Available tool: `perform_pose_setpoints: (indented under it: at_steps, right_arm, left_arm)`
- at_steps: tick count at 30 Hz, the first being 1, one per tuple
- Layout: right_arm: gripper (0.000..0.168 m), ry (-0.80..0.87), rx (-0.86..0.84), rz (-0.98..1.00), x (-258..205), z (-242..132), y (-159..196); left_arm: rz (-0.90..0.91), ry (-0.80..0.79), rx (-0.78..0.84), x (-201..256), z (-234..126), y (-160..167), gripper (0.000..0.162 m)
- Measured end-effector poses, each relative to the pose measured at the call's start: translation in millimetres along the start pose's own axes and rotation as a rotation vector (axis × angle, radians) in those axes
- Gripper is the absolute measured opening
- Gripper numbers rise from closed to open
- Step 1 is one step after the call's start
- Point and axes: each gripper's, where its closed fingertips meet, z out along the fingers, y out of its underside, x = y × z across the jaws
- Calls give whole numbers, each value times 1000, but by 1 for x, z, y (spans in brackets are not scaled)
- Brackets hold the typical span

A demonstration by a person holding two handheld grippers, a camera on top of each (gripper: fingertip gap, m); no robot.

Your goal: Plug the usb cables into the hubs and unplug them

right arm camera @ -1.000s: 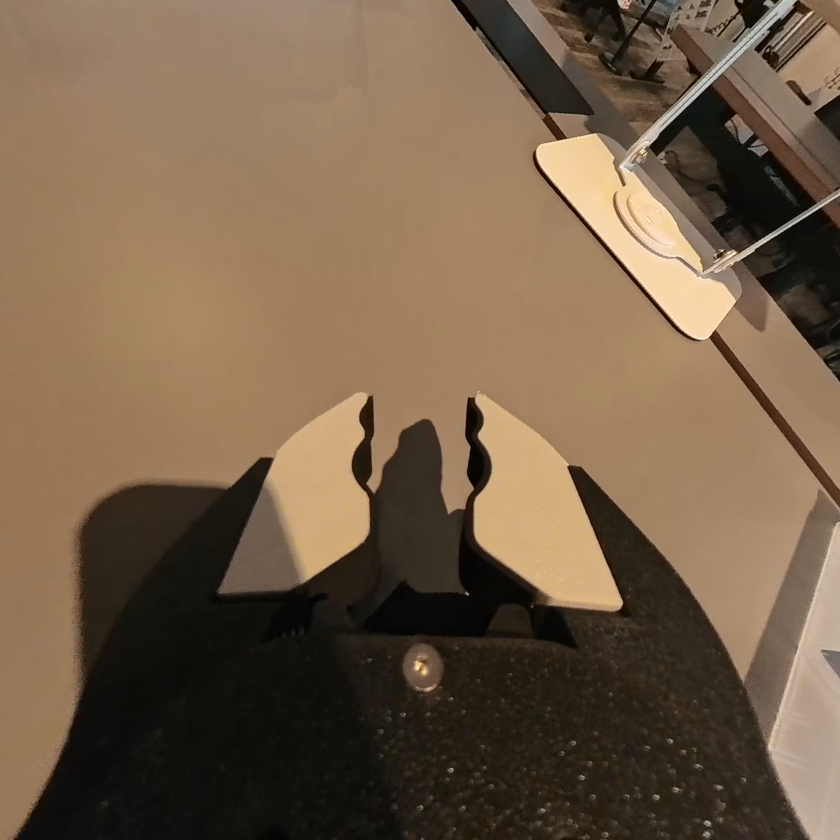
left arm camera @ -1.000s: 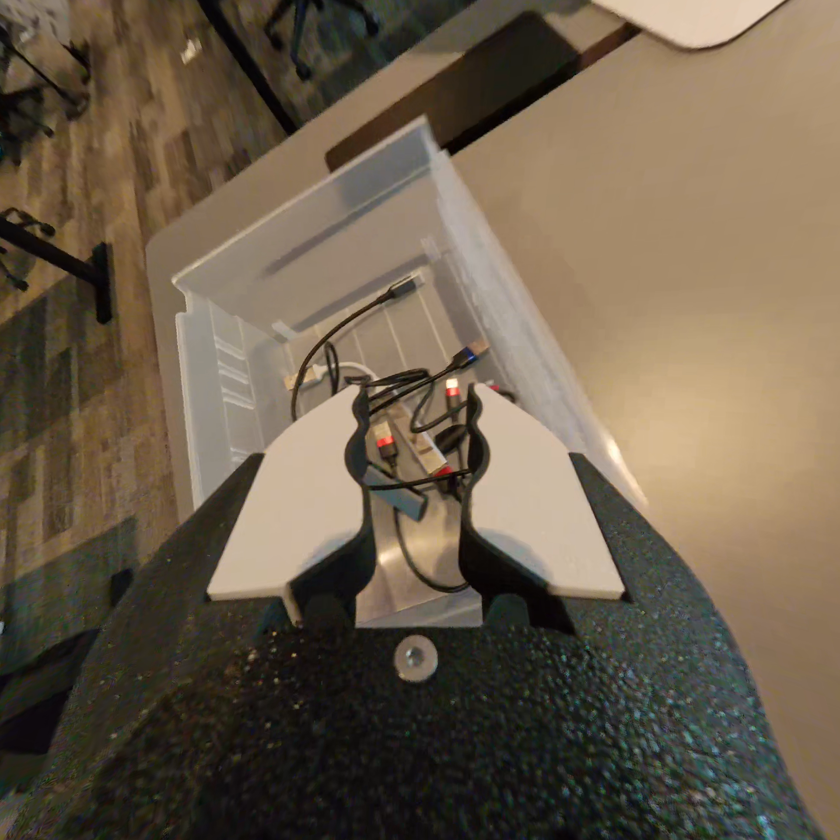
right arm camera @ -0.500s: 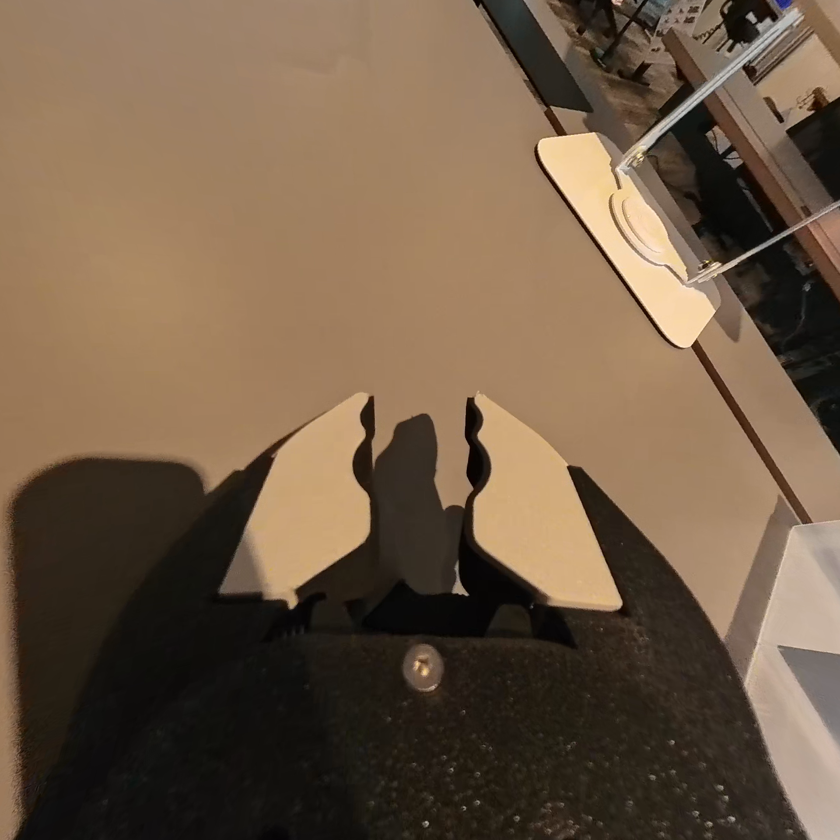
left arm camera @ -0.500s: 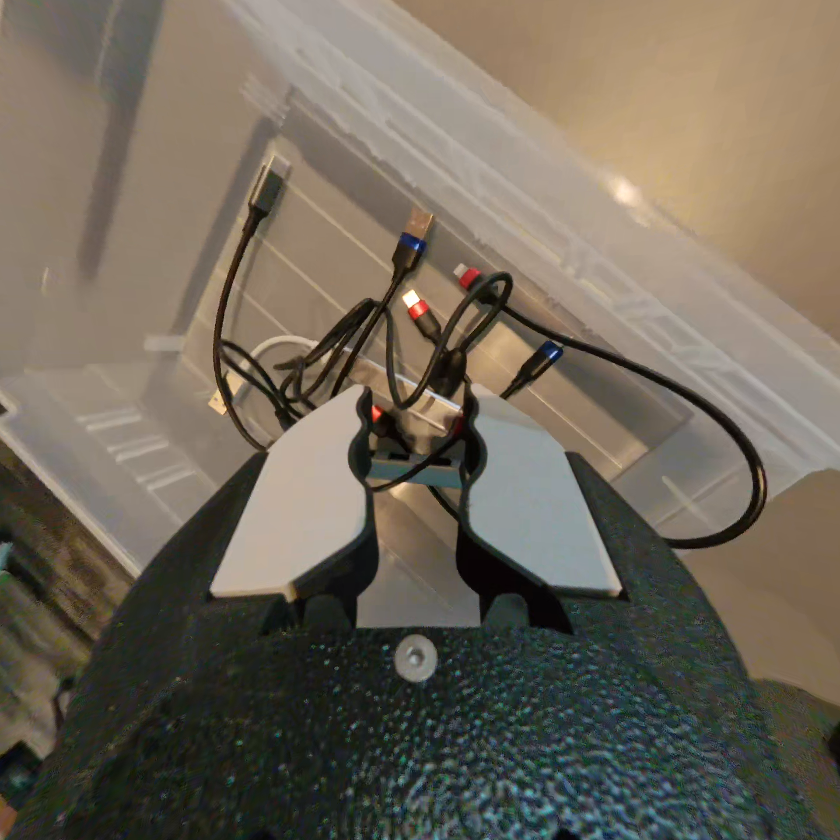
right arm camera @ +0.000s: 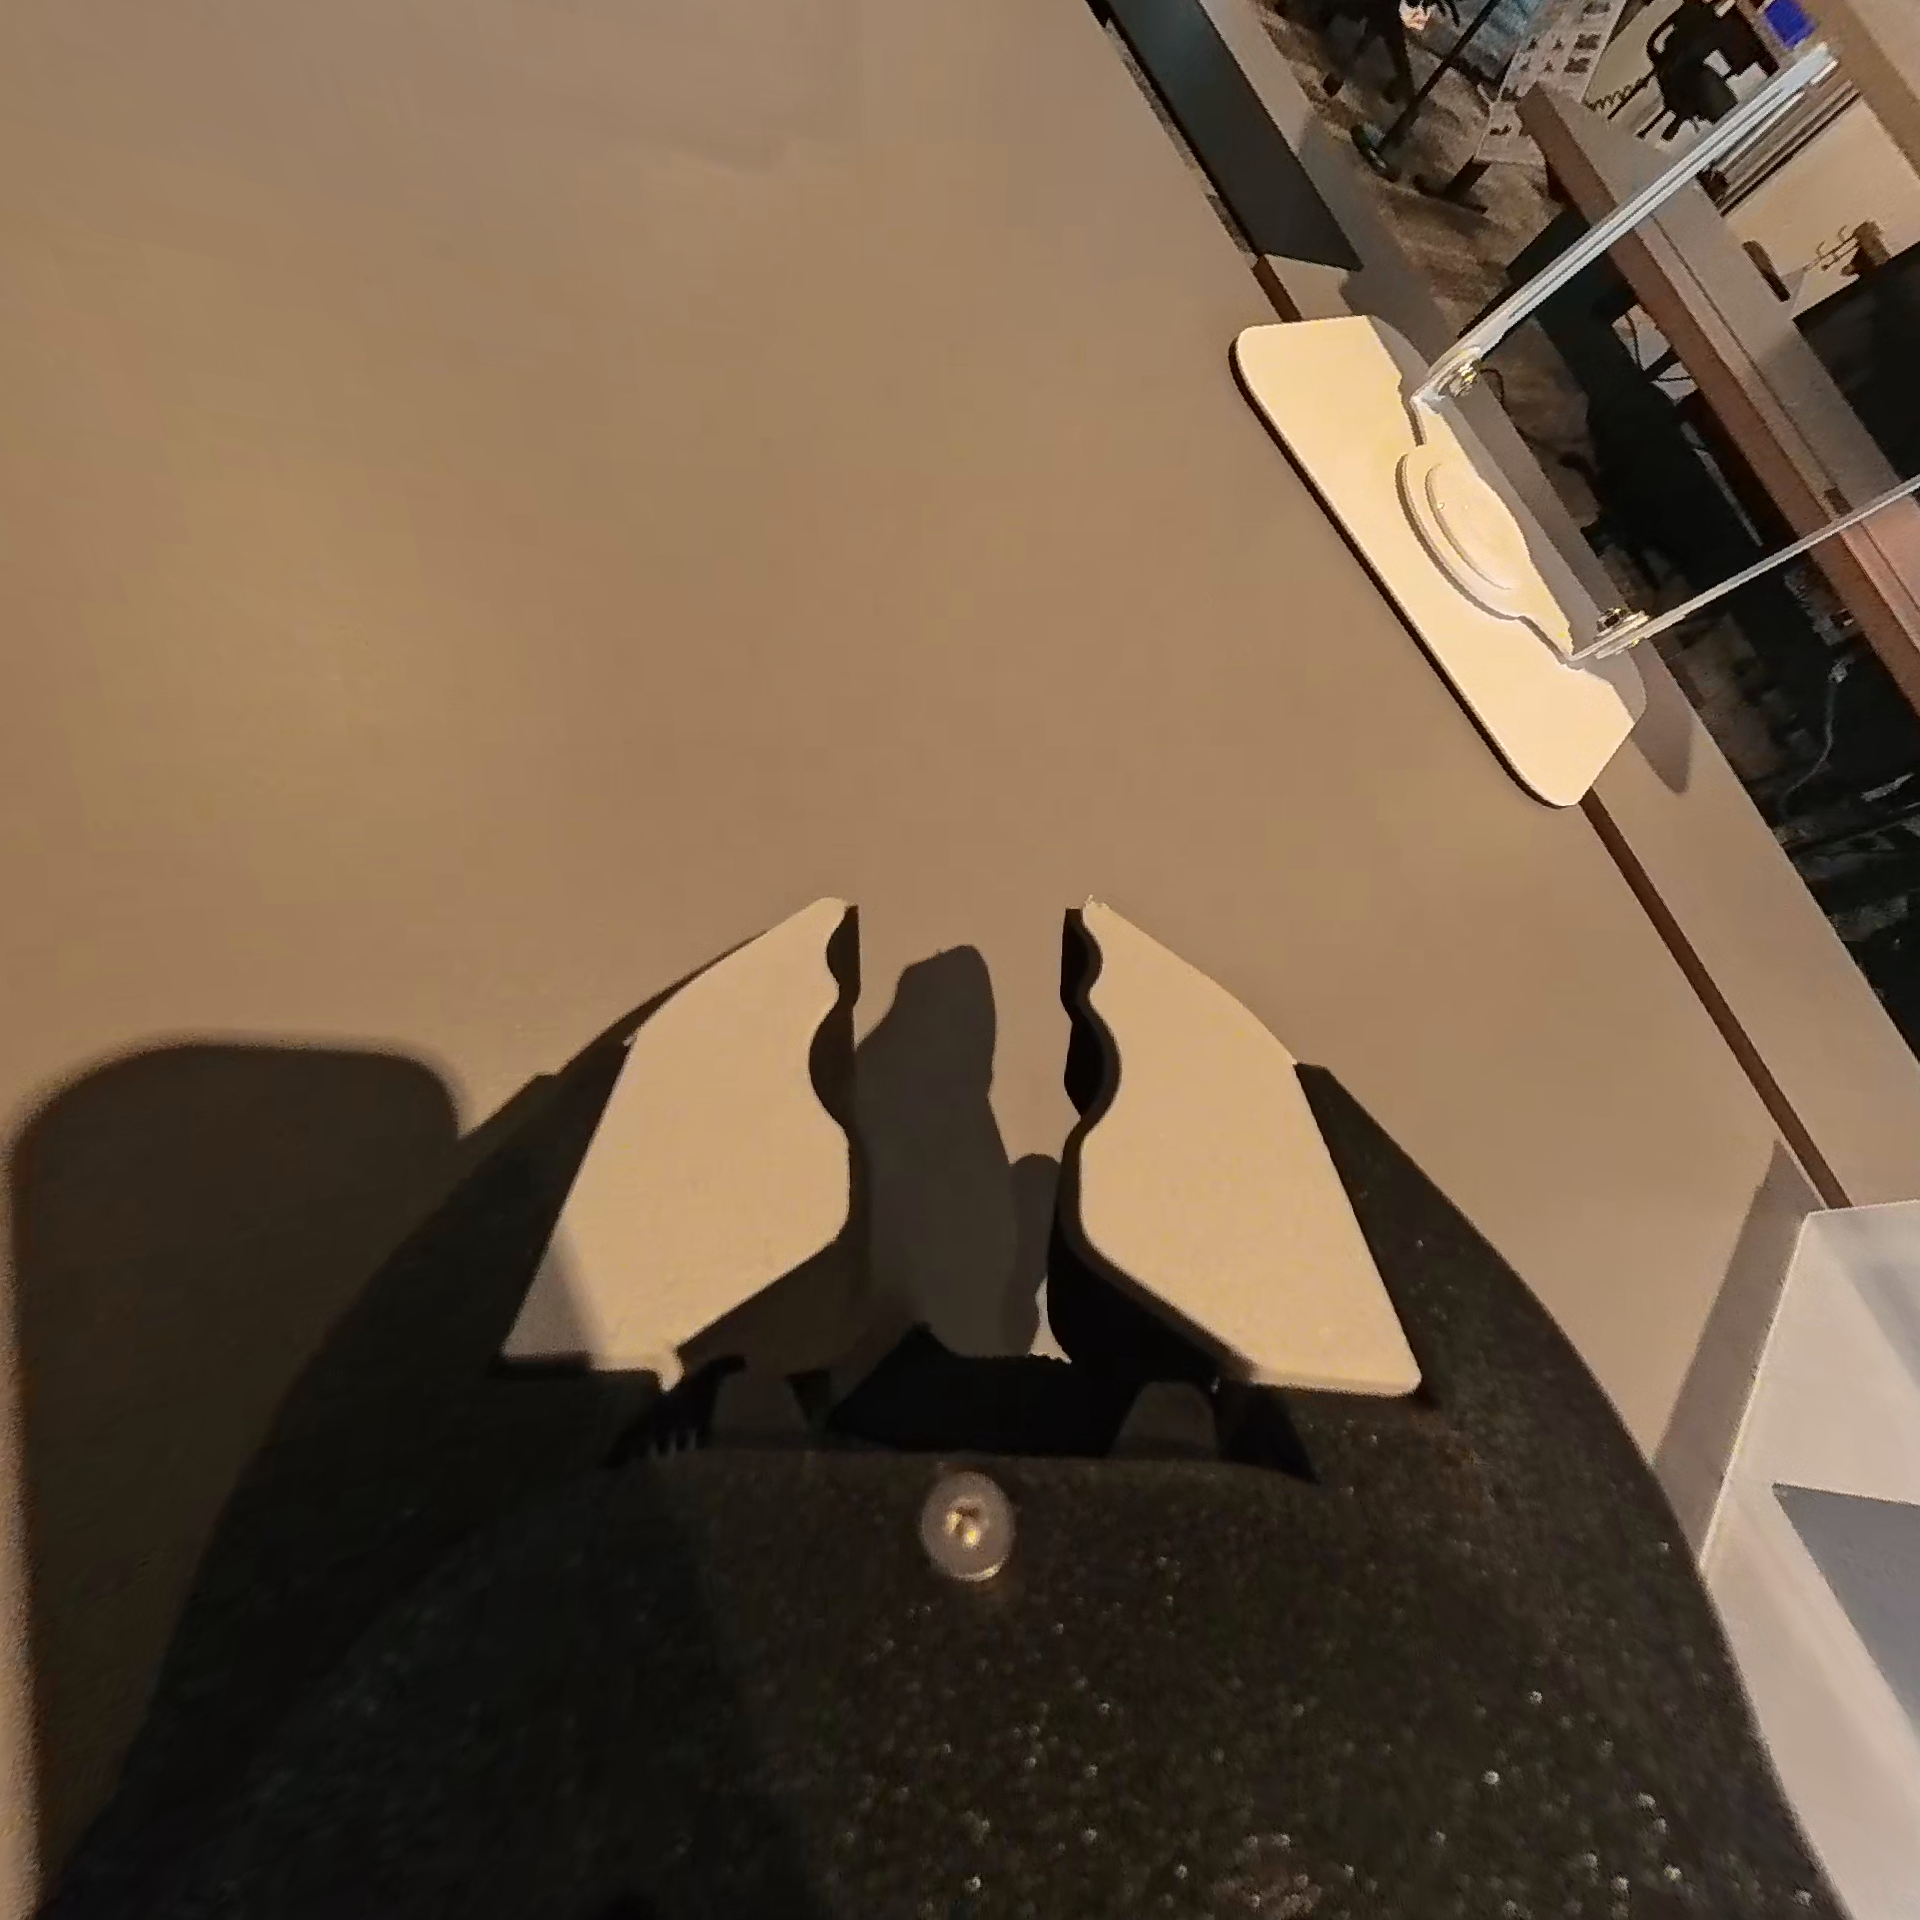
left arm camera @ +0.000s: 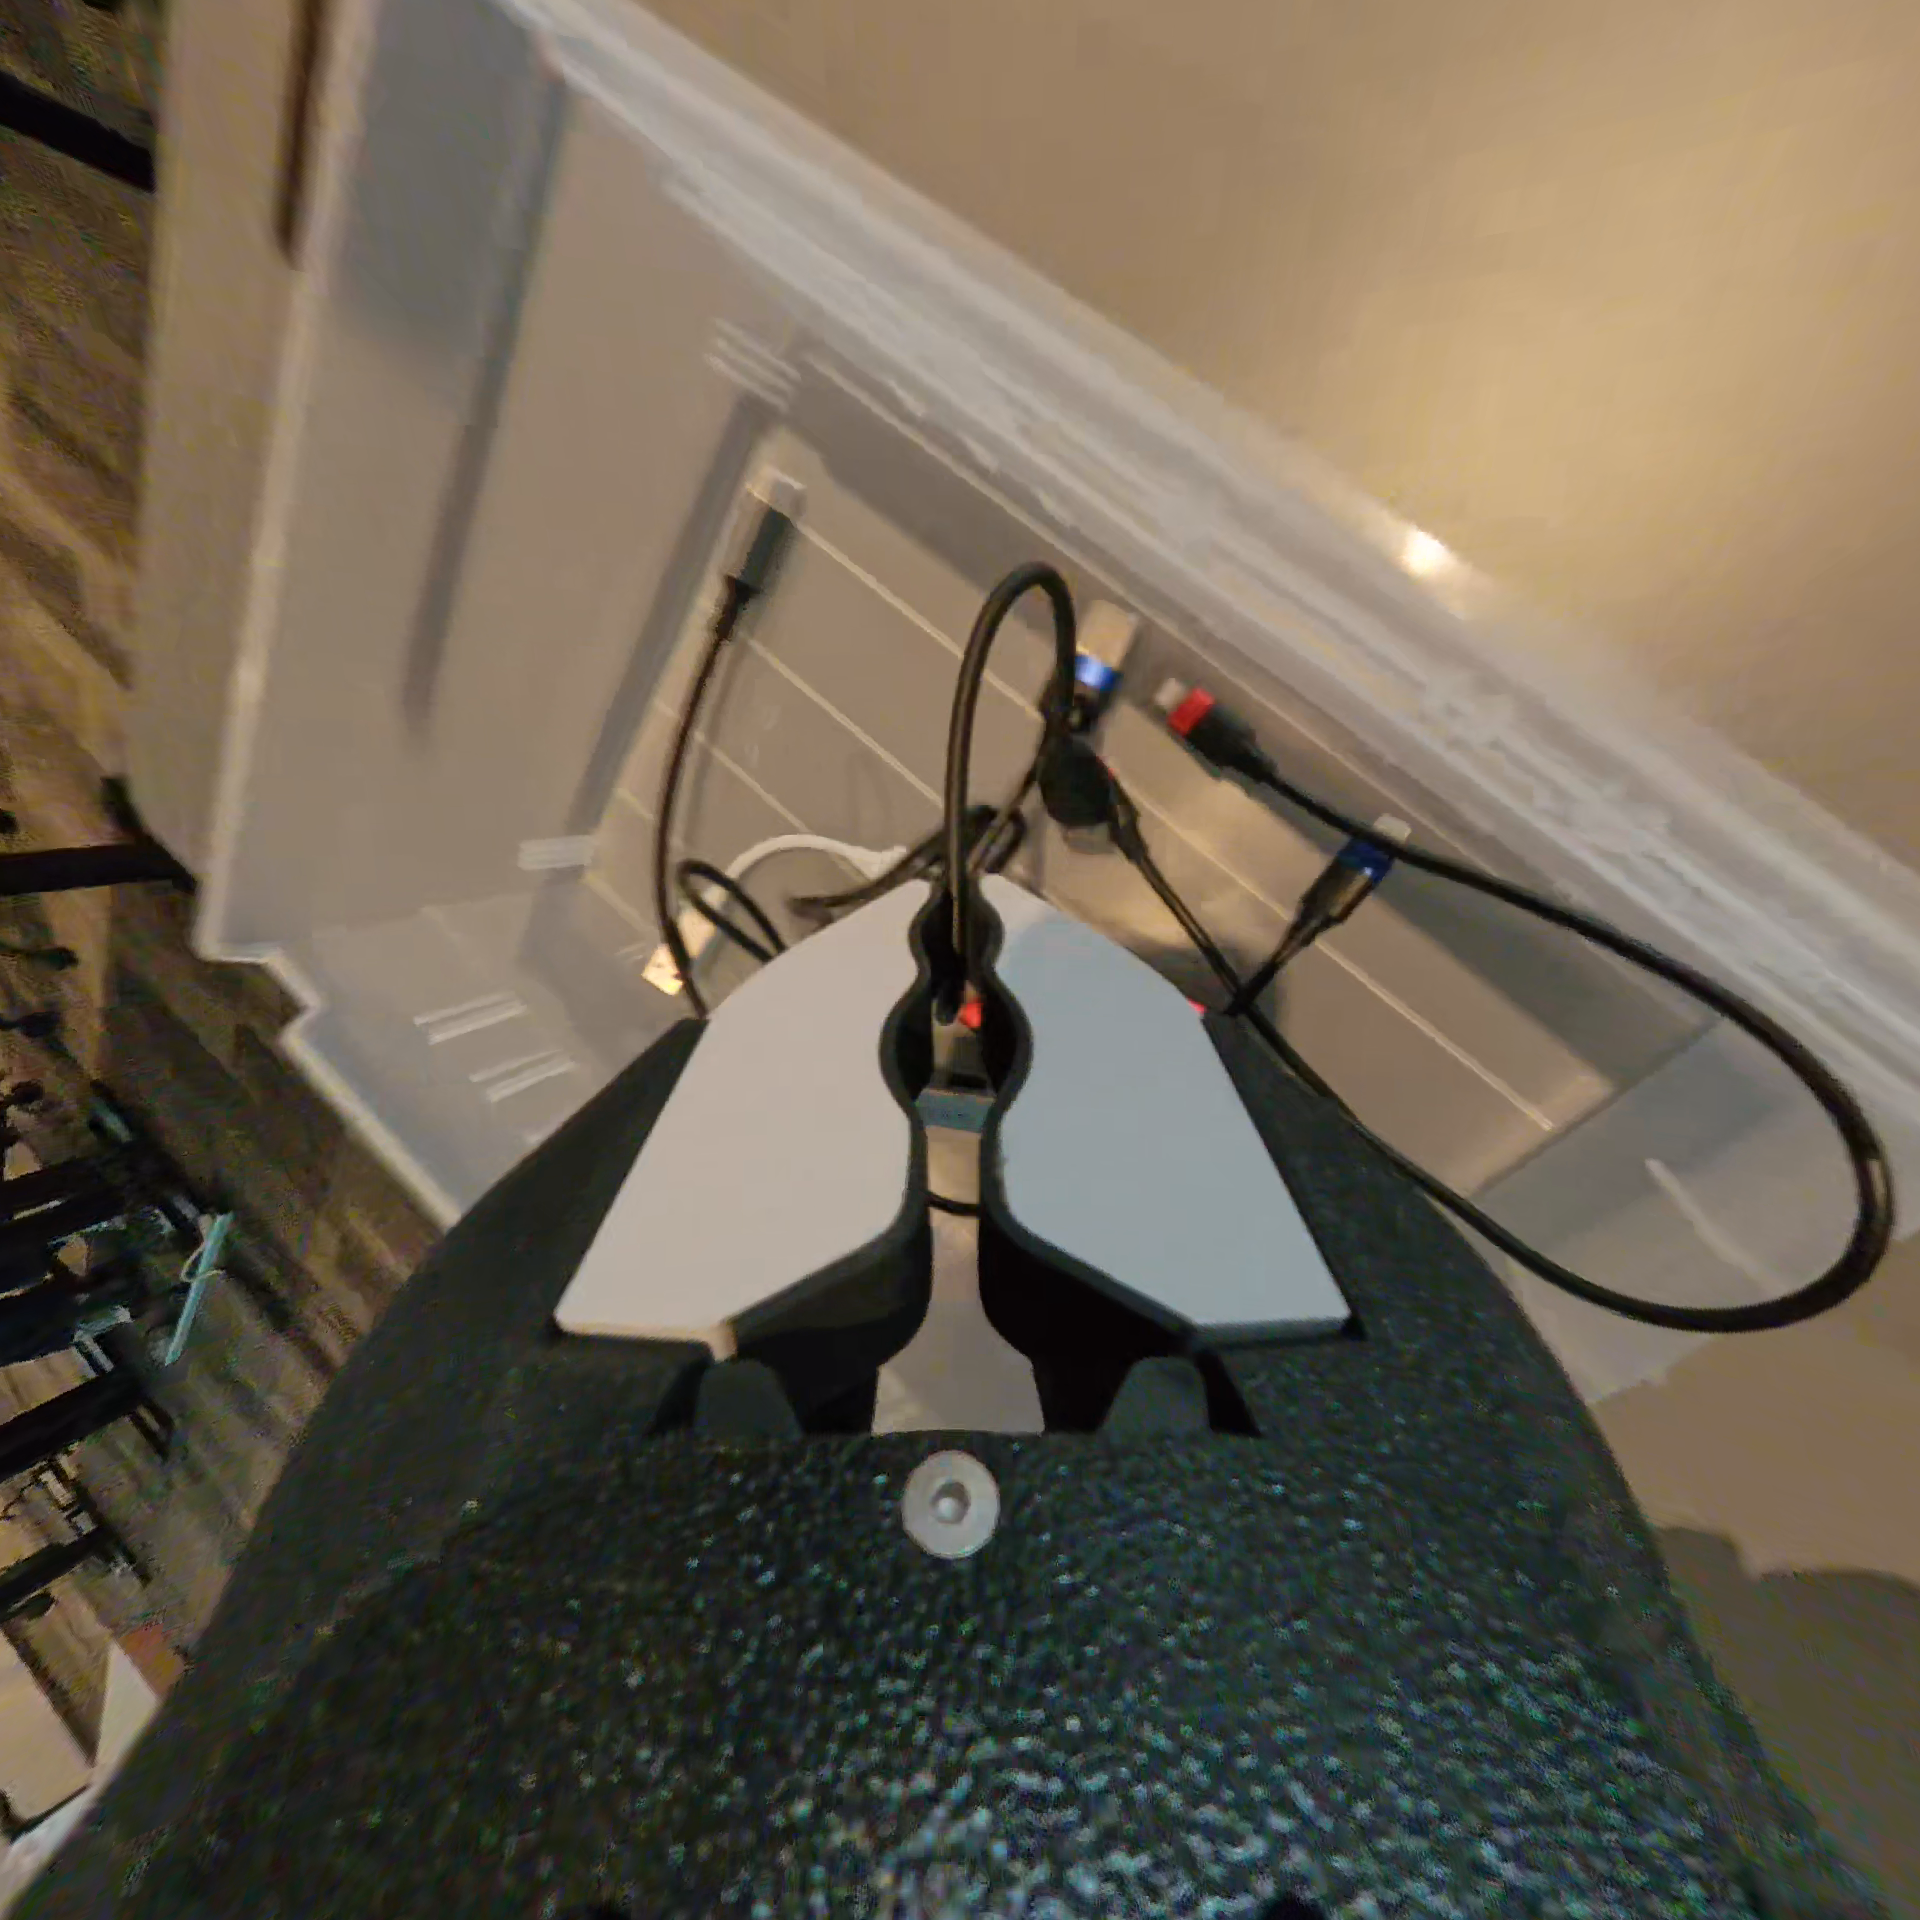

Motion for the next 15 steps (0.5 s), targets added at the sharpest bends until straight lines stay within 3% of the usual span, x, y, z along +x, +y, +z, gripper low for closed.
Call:
perform_pose_setpoints:
  at_steps: [15]
  right_arm:
    - [37, -9, 4, -9, -3, -1, 0]
  left_arm:
    - [-298, -288, 341, -61, -115, -61, 2]
